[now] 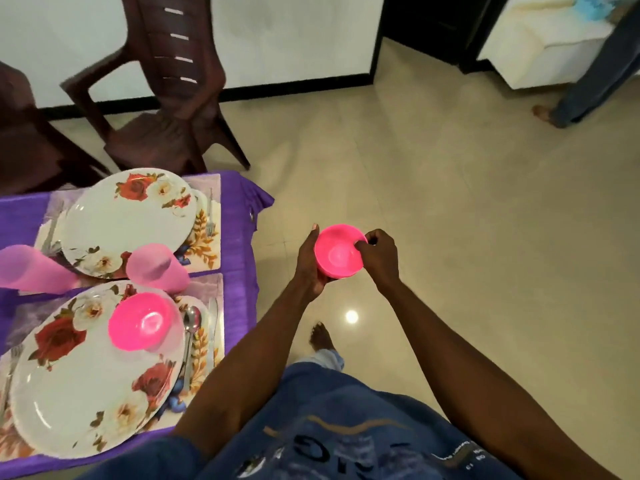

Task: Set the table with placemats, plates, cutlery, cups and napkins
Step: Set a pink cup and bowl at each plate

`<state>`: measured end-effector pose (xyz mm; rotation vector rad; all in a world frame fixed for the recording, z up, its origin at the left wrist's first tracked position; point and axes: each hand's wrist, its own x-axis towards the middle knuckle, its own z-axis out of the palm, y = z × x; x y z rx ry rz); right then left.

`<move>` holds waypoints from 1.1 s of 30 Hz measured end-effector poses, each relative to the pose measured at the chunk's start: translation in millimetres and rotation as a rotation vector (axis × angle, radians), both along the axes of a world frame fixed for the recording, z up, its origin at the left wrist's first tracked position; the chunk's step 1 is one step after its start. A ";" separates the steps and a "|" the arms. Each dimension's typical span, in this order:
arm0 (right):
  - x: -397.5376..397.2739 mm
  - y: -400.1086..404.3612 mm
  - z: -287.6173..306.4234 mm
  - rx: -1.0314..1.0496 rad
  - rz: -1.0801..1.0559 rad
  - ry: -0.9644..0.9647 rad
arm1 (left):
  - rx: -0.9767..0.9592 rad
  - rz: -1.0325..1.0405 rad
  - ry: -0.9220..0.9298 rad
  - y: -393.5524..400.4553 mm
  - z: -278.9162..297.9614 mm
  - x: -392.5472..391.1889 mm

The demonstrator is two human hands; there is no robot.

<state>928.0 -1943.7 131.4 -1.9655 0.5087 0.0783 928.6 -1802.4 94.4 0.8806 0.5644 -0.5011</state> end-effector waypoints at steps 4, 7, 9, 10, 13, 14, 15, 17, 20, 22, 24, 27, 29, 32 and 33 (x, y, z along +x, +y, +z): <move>89.5 25.3 5.7 -0.002 0.114 0.007 | 0.034 0.100 0.000 24.4 7.4 74.3; 149.8 50.7 9.1 0.011 0.201 0.002 | 0.043 0.198 -0.004 47.3 14.2 122.8; 186.6 69.8 9.7 0.023 0.265 -0.008 | 0.026 0.279 0.002 63.5 15.5 148.8; 204.1 80.1 9.4 0.031 0.298 -0.008 | 0.014 0.321 -0.004 71.8 16.5 161.1; 255.3 110.9 5.6 0.040 0.408 0.004 | 0.002 0.437 -0.009 95.9 13.6 196.1; 273.7 122.6 3.1 0.042 0.455 0.008 | 0.002 0.482 -0.017 104.8 10.7 209.0; 291.5 134.1 0.6 0.043 0.500 0.011 | 0.000 0.527 -0.020 113.8 8.8 221.2; 326.6 155.9 -2.0 0.048 0.601 0.001 | 0.010 0.611 -0.016 129.8 -0.4 247.4; 383.0 186.1 -0.9 0.018 0.768 -0.017 | 0.036 0.795 -0.007 144.9 -0.5 290.6; 418.6 202.8 3.5 0.000 0.857 -0.039 | 0.023 0.903 0.002 152.5 8.7 318.0; 456.4 221.0 12.0 -0.035 0.967 -0.040 | 0.002 1.029 0.016 157.0 15.3 346.1; 489.9 242.5 21.6 -0.048 1.085 -0.071 | -0.021 1.142 0.013 162.1 26.0 371.1; 510.1 264.8 23.7 -0.065 1.205 -0.070 | -0.008 1.242 0.030 170.0 29.9 383.2; 522.3 303.4 23.5 -0.102 1.363 -0.047 | 0.014 1.396 0.031 192.0 25.6 387.1; 522.8 316.9 21.2 -0.109 1.413 -0.037 | 0.014 1.447 0.041 198.3 26.8 387.1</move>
